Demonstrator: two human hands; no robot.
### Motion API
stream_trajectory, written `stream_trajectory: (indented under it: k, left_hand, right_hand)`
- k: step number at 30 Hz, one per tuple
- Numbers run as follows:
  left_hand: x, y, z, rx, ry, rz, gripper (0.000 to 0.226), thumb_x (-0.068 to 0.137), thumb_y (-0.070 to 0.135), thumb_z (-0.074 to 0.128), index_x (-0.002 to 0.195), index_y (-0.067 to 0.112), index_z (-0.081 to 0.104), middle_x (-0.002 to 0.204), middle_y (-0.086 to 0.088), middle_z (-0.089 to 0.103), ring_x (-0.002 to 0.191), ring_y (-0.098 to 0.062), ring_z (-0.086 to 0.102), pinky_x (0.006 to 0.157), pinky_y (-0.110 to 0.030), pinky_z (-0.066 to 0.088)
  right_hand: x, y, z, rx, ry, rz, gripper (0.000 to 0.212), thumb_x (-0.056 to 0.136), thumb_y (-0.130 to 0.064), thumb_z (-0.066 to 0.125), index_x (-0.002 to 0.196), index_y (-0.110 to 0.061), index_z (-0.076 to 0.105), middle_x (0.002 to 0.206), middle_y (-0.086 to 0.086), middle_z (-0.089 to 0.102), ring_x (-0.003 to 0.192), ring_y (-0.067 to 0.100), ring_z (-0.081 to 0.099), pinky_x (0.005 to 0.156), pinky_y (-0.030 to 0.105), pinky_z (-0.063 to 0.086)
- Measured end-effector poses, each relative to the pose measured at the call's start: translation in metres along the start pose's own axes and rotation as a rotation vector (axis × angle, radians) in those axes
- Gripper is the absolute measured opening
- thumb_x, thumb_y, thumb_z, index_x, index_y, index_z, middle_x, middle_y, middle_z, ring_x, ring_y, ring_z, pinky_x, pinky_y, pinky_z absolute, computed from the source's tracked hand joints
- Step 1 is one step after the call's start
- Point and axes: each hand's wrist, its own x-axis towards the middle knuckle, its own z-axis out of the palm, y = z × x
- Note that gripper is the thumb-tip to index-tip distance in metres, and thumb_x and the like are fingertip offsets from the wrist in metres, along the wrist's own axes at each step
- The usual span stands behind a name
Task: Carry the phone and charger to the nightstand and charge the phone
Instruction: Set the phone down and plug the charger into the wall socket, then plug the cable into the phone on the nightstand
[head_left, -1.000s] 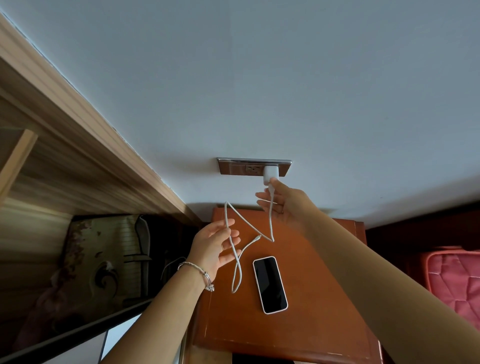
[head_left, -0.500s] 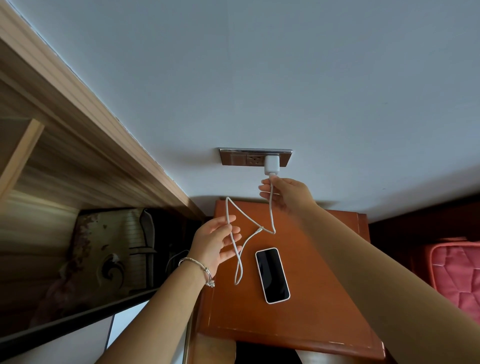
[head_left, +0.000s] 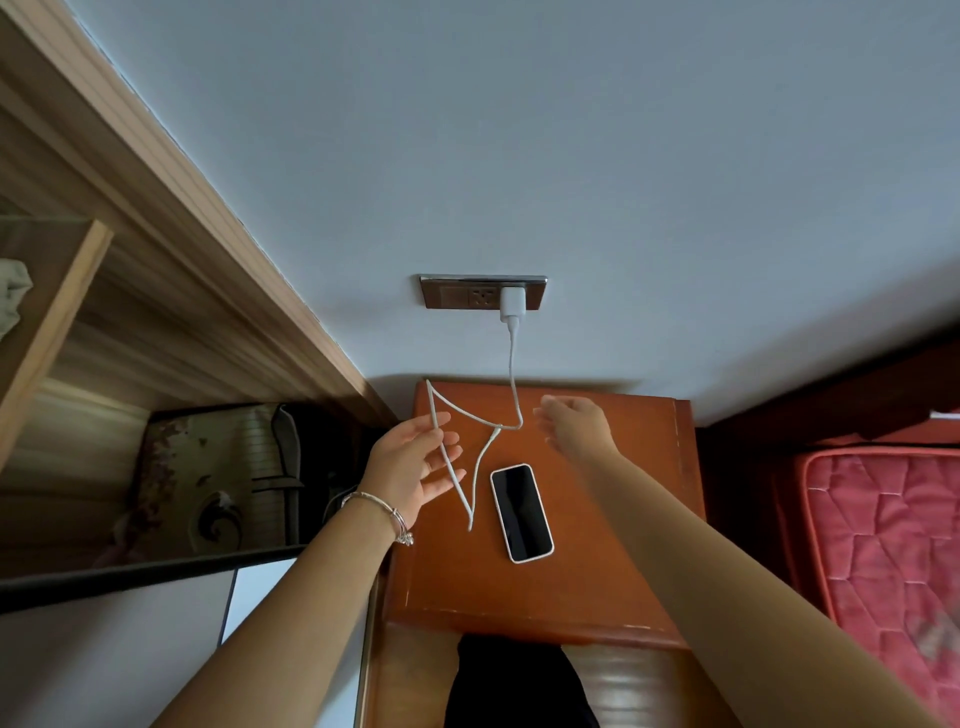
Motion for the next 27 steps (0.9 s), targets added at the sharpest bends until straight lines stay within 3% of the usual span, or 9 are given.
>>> stream_trajectory:
  k: [11, 18, 23, 27]
  left_hand:
    - [-0.058, -0.028, 0.01, -0.064, 0.031, 0.052, 0.02, 0.092, 0.002, 0.05, 0.099, 0.012, 0.067, 0.09, -0.009, 0.063, 0.088, -0.023, 0.062, 0.071, -0.042, 0.055]
    - [-0.085, -0.054, 0.011, -0.085, 0.068, 0.102, 0.02, 0.092, 0.002, 0.05, 0.099, 0.012, 0.066, 0.088, -0.008, 0.062, 0.085, -0.021, 0.062, 0.076, -0.045, 0.055]
    - [-0.096, -0.065, 0.016, -0.142, 0.068, 0.092, 0.02, 0.091, 0.002, 0.051, 0.101, 0.011, 0.066, 0.088, -0.007, 0.063, 0.085, -0.02, 0.063, 0.074, -0.044, 0.056]
    - [-0.098, -0.069, 0.017, -0.193, 0.027, 0.067, 0.021, 0.091, 0.004, 0.052, 0.105, 0.01, 0.066, 0.088, -0.006, 0.064, 0.083, -0.018, 0.064, 0.067, -0.041, 0.058]
  right_hand:
    - [-0.062, 0.052, -0.03, 0.031, -0.061, 0.128, 0.022, 0.093, -0.021, 0.054, 0.108, -0.004, 0.059, 0.084, 0.004, 0.065, 0.065, 0.011, 0.055, 0.054, 0.021, 0.042]
    - [-0.084, 0.091, -0.047, 0.011, -0.152, 0.232, 0.023, 0.094, -0.022, 0.053, 0.112, -0.007, 0.056, 0.102, 0.009, 0.068, 0.089, 0.019, 0.063, 0.068, 0.026, 0.049]
    - [-0.099, 0.113, -0.05, 0.059, -0.313, 0.504, 0.035, 0.094, -0.025, 0.053, 0.119, -0.001, 0.051, 0.101, 0.017, 0.066, 0.09, 0.027, 0.064, 0.078, 0.036, 0.052]
    - [-0.106, 0.128, -0.042, 0.146, -0.509, 0.71, 0.045, 0.096, -0.032, 0.047, 0.128, 0.0, 0.038, 0.113, 0.027, 0.063, 0.096, 0.033, 0.065, 0.076, 0.038, 0.055]
